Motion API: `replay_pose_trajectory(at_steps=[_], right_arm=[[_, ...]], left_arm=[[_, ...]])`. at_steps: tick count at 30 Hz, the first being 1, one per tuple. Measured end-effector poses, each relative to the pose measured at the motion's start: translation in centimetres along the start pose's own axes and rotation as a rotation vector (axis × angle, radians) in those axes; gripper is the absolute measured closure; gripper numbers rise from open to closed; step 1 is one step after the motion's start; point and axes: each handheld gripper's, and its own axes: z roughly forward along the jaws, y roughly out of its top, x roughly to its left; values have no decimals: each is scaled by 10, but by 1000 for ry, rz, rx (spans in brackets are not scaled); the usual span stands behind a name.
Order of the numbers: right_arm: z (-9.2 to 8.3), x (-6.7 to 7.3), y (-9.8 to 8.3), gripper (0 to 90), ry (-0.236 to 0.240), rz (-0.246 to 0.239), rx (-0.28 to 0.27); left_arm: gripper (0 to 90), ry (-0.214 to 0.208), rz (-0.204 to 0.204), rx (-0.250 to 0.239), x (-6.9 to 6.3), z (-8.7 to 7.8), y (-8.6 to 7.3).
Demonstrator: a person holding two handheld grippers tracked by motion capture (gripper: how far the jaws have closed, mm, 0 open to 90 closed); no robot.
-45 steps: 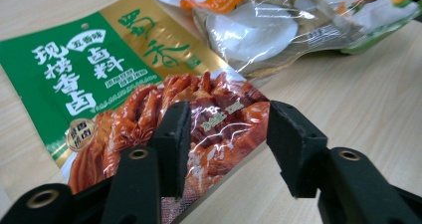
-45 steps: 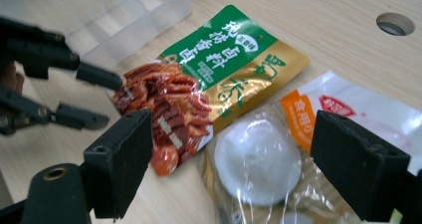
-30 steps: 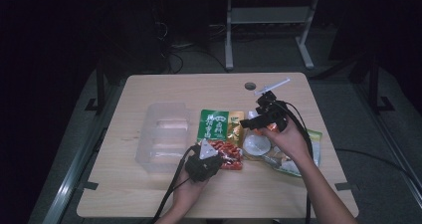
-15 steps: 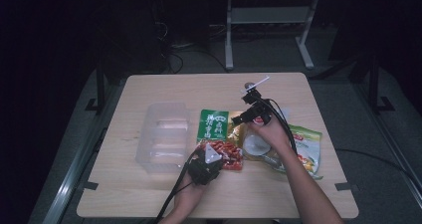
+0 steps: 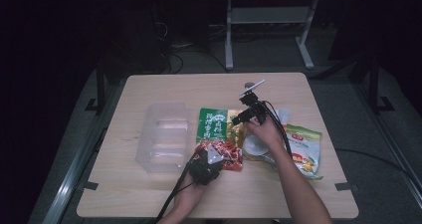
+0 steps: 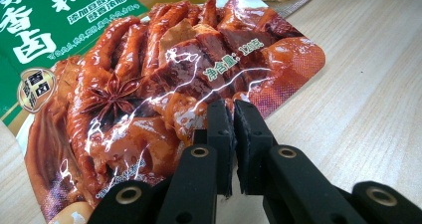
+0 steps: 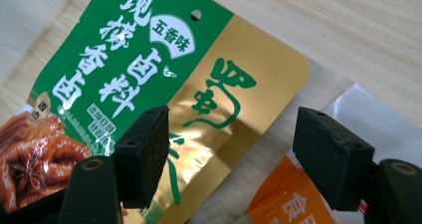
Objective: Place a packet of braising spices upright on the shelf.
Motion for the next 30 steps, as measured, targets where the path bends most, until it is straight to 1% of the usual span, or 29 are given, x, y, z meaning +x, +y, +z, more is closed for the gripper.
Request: replay_pose_trajectory(at_steps=[5, 7, 9, 11, 15, 17, 19, 22, 24, 25, 27, 28, 30], right_arm=[[7, -6, 1, 320, 30, 23, 2], [9, -8, 0, 324, 43, 41, 4], [12, -11, 0, 334, 45, 61, 8], [12, -11, 0, 342, 49, 63, 9], [13, -14, 0, 373, 78, 78, 5], [14, -15, -1, 391, 91, 74, 8], [14, -15, -1, 393, 113, 77, 13], [16, -15, -2, 408, 134, 78, 31], [17, -14, -2, 436, 131, 62, 40], [18, -13, -2, 453, 139, 53, 50], [18, -12, -3, 454, 138, 55, 50], [19, -11, -4, 462, 136, 47, 51], [21, -9, -5, 517, 122, 31, 63]], left_arm=[[856, -2, 2, 1, 1, 0, 0], [856, -1, 6, 2, 1, 0, 0], [856, -2, 8, 5, 1, 0, 1], [856, -3, 12, 5, 1, 0, 1], [856, -5, 14, 9, 1, 1, 2], [856, -5, 13, 11, 1, 1, 2], [856, 0, 24, 11, 1, 0, 2], [856, -2, 23, 11, 1, 0, 2], [855, 0, 23, 10, 1, 1, 2], [854, 0, 24, 11, 1, 1, 2], [854, -1, 24, 9, 1, 1, 2], [854, -3, 24, 9, 1, 1, 2], [853, -7, 25, 5, 2, 1, 1]])
